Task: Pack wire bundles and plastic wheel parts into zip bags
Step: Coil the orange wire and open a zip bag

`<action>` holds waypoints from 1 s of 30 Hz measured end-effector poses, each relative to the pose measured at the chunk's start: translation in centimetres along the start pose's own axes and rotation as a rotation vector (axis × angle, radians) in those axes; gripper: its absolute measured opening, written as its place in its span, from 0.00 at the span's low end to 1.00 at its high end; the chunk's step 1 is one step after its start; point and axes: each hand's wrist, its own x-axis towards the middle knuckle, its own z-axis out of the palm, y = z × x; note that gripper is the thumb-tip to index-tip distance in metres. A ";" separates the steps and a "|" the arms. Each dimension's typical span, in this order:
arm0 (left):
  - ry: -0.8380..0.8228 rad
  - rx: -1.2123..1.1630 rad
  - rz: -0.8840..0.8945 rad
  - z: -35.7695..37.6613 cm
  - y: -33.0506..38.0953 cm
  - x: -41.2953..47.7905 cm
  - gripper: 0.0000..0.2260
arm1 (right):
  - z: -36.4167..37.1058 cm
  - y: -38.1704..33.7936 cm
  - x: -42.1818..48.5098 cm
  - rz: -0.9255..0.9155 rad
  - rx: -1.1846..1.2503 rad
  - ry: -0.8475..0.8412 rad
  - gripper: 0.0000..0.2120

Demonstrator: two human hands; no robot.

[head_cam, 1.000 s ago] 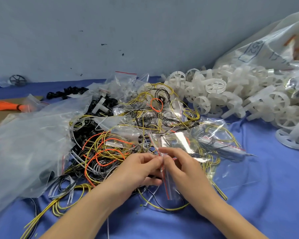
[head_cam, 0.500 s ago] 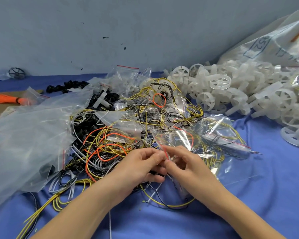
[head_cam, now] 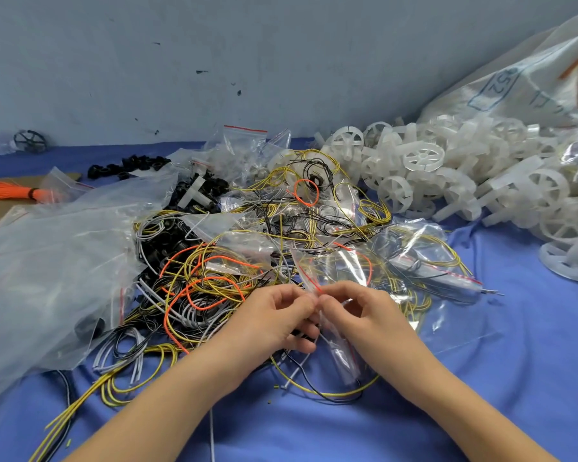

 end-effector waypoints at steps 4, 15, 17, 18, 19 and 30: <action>0.063 0.009 -0.004 0.2 -0.1 0.0 0.08 | 0.2 0.0 0.2 0.045 -0.024 0.047 0.08; 0.066 0.161 0.000 0.1 -0.2 0.3 0.12 | 1.2 0.0 -0.5 -0.062 -0.122 0.175 0.10; 0.048 0.185 0.019 0.1 -0.3 0.2 0.11 | 1.2 0.0 -0.5 -0.068 -0.109 0.185 0.11; 0.041 0.202 0.030 0.1 -0.3 0.1 0.10 | 1.2 0.0 -0.6 -0.070 -0.109 0.192 0.11; 0.037 0.226 0.042 0.2 -0.3 0.1 0.10 | 1.2 0.1 -0.6 -0.071 -0.111 0.198 0.11; 0.066 0.326 0.079 0.6 0.0 -0.2 0.11 | 1.5 0.5 -0.5 -0.080 -0.166 0.231 0.10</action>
